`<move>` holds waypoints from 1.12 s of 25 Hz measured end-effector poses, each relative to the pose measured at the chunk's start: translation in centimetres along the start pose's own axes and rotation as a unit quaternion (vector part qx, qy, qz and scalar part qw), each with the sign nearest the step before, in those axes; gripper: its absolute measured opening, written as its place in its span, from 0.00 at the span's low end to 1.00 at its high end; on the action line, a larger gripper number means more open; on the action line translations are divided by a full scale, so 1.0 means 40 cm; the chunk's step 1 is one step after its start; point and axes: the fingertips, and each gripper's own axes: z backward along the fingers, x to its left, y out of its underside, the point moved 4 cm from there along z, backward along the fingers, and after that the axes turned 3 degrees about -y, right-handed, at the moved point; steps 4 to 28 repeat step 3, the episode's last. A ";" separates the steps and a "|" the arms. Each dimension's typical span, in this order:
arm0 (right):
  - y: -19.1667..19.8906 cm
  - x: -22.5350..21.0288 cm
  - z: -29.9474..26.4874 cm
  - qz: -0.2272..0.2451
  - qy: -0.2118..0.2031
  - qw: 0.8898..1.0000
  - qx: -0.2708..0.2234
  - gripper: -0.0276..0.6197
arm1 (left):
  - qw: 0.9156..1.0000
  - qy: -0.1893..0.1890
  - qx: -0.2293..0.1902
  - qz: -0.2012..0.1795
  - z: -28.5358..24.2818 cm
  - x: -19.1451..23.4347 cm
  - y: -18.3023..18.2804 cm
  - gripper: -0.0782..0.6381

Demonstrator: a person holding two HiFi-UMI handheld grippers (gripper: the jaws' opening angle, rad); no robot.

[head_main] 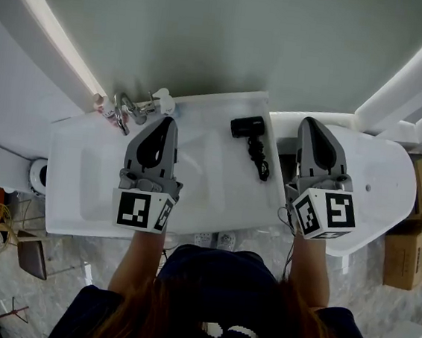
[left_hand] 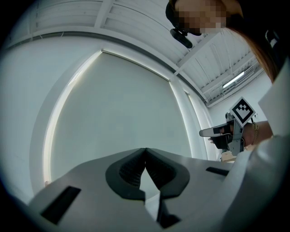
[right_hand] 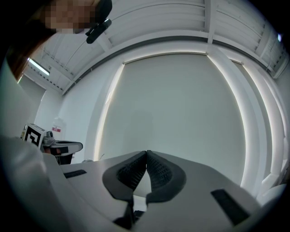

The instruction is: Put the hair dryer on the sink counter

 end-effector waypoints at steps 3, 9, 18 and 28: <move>-0.001 0.000 0.000 0.002 0.000 1.000 0.000 0.07 | 1.000 -0.001 0.000 0.000 0.000 -0.001 -0.001 0.13; -0.001 0.000 0.000 0.002 0.000 1.000 0.000 0.07 | 1.000 -0.001 0.000 0.000 0.000 -0.001 -0.001 0.13; -0.001 0.000 0.000 0.002 0.000 1.000 0.000 0.07 | 1.000 -0.001 0.000 0.000 0.000 -0.001 -0.001 0.13; -0.001 0.000 0.000 0.002 0.000 1.000 0.000 0.07 | 1.000 -0.001 0.000 0.000 0.000 -0.001 -0.001 0.13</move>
